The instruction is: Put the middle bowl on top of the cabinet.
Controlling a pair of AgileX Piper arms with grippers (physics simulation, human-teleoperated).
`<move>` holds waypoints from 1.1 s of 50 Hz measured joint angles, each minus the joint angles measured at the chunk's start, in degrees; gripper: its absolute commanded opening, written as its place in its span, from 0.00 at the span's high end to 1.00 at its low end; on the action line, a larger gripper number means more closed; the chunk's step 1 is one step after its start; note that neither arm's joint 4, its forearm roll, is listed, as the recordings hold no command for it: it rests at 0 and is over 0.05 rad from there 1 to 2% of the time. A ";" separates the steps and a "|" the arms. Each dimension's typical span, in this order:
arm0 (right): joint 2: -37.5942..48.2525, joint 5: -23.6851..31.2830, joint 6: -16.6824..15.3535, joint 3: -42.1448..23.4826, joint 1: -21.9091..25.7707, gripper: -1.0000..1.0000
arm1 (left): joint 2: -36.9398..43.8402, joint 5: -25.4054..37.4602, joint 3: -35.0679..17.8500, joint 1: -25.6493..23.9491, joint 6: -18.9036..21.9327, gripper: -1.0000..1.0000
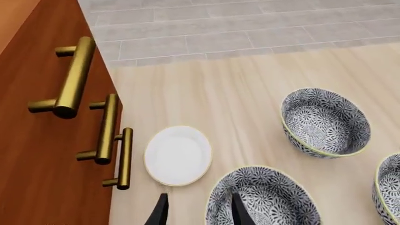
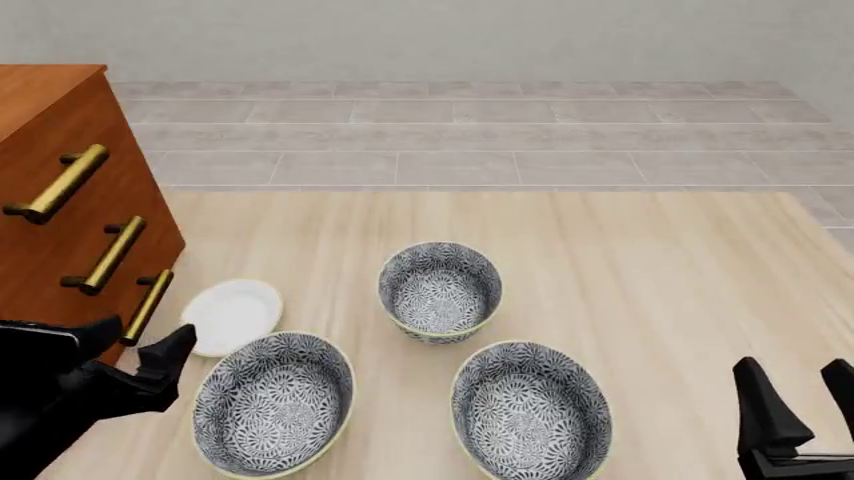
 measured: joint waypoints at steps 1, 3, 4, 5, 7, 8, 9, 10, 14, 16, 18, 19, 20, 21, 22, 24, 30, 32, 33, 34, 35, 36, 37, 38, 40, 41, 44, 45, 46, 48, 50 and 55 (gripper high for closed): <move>0.02 -0.02 0.02 0.00 -0.01 0.00 | 0.35 0.10 -0.03 -0.03 -0.19 0.00; 0.06 -0.06 0.06 0.01 -0.03 0.00 | 0.93 0.30 -0.03 -0.09 -0.54 0.00; 0.07 -0.07 0.08 0.01 -0.04 0.00 | 1.19 0.38 0.00 -0.15 -0.72 0.00; 0.07 -0.08 0.10 0.01 -0.04 0.00 | 1.43 0.46 0.04 -0.22 -0.89 0.00; 0.06 -0.08 0.14 0.02 -0.05 0.00 | 1.86 0.60 0.15 -0.29 -1.18 0.00; 0.06 -0.09 0.16 0.02 -0.05 0.00 | 2.07 0.65 0.20 -0.32 -1.32 0.00; 0.07 -0.10 0.17 0.02 -0.06 0.00 | 2.26 0.69 0.25 -0.33 -1.45 0.00; 0.07 -0.11 0.19 0.02 -0.08 0.00 | 2.44 0.72 0.31 -0.34 -1.57 0.00; 0.02 -0.09 0.25 0.02 -0.16 0.00 | 3.16 0.62 0.64 -0.21 -1.86 0.00; -0.03 -0.07 0.28 0.02 -0.20 0.00 | 3.49 0.47 0.83 -0.12 -2.06 0.00; -0.09 -0.03 0.32 0.02 -0.24 0.00 | 3.82 0.25 1.07 -0.01 -2.21 0.00; -0.13 -0.01 0.33 0.02 -0.25 0.00 | 4.02 0.10 1.21 0.04 -2.32 0.00; -0.16 0.01 0.34 0.02 -0.27 0.00 | 4.22 -0.06 1.36 0.07 -2.43 0.00; -0.19 0.03 0.35 0.02 -0.28 0.00 | 4.43 -0.24 1.51 0.11 -2.52 0.00; -0.22 0.05 0.36 0.02 -0.29 0.00 | 4.62 -0.40 1.64 0.15 -2.60 0.00; -0.21 0.03 0.38 0.02 -0.30 0.00 | 5.14 -0.91 2.00 0.21 -2.78 0.00; -0.30 0.10 0.44 0.02 -0.33 0.00 | 7.32 -3.04 3.24 0.23 -3.57 0.00; -0.37 0.16 0.45 0.02 -0.34 0.00 | 8.07 -3.81 3.68 0.14 -3.88 0.00; -0.39 0.19 0.45 0.03 -0.35 0.00 | 8.45 -4.20 3.90 0.09 -4.04 0.00; -0.41 0.21 0.45 0.03 -0.36 0.00 | 8.85 -4.62 4.12 0.04 -4.23 0.00; -0.44 0.23 0.45 0.03 -0.37 0.00 | 9.25 -5.03 4.33 -0.01 -4.41 0.00; -0.44 0.24 0.45 0.03 -0.37 0.00 | 9.63 -5.46 4.55 -0.06 -4.60 0.00; -0.44 0.25 0.45 0.03 -0.37 0.00 | 10.00 -5.88 4.77 -0.12 -4.80 0.00; -0.44 0.24 0.45 0.03 -0.38 0.00 | 10.34 -6.29 4.98 -0.18 -4.98 0.00; -0.45 0.25 0.44 0.02 -0.39 0.00 | 10.97 -7.07 5.41 -0.31 -5.36 0.00; -0.46 0.26 0.44 0.02 -0.40 0.00 | 11.27 -7.43 5.61 -0.39 -5.56 0.00; -0.47 0.28 0.45 0.02 -0.41 0.00 | 12.13 -8.50 6.20 -0.59 -6.10 0.00; -0.47 0.29 0.45 0.02 -0.41 0.00 | 12.43 -8.85 6.38 -0.65 -6.27 0.00; -0.47 0.29 0.45 0.02 -0.42 0.00 | 12.70 -9.18 6.56 -0.70 -6.42 0.00; -0.46 0.27 0.46 0.01 -0.43 0.00 | 13.25 -9.86 6.90 -0.83 -6.77 0.00; -0.45 0.26 0.46 0.01 -0.45 0.00 | 13.85 -10.63 7.28 -1.03 -7.24 0.00; -0.44 0.25 0.49 0.00 -0.51 0.00 | 15.53 -12.59 8.16 -1.37 -8.09 0.00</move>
